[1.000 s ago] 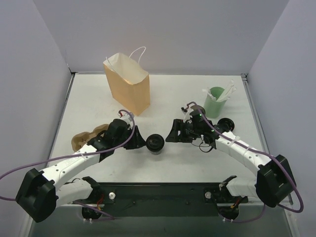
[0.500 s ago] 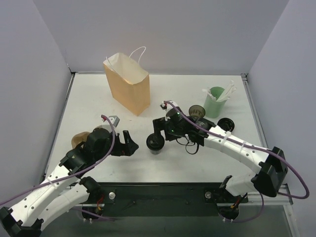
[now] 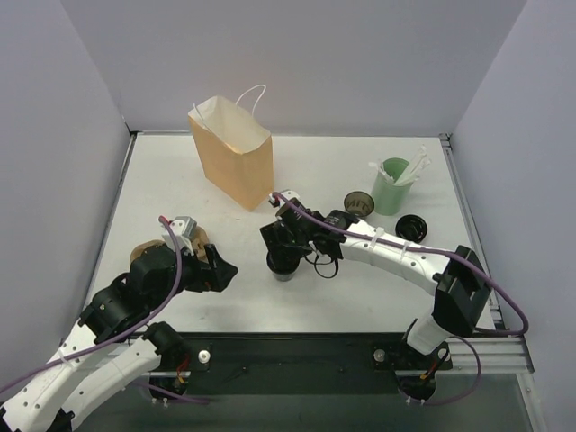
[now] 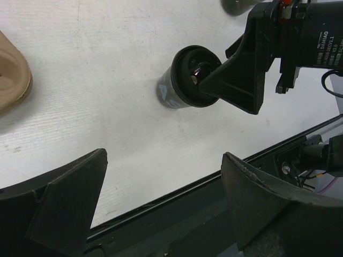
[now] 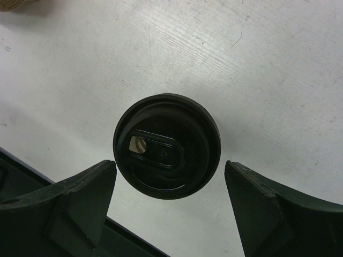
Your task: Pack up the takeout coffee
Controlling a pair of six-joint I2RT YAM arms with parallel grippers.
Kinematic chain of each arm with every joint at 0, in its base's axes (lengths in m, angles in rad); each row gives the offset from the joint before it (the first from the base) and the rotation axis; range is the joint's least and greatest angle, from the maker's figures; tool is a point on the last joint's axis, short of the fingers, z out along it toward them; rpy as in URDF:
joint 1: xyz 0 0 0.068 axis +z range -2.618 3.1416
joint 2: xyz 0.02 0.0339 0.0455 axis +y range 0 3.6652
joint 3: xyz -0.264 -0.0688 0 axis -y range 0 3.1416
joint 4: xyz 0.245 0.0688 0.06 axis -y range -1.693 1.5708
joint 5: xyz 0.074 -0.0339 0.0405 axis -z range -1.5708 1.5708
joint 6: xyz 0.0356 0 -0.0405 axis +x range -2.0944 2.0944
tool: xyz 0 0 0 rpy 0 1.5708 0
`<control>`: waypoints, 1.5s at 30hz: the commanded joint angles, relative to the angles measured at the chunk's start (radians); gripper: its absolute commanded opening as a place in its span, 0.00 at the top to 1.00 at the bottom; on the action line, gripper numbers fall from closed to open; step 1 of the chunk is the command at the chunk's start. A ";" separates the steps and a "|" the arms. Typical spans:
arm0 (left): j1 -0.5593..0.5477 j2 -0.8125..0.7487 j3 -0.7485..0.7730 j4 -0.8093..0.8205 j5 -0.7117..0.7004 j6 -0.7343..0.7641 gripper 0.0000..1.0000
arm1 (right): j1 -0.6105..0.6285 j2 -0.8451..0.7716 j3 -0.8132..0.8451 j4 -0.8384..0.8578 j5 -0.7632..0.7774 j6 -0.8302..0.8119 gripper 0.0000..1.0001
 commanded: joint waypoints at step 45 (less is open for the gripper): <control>-0.027 -0.048 0.035 -0.041 -0.087 -0.005 0.03 | 0.051 0.059 0.144 -0.134 0.069 0.017 0.17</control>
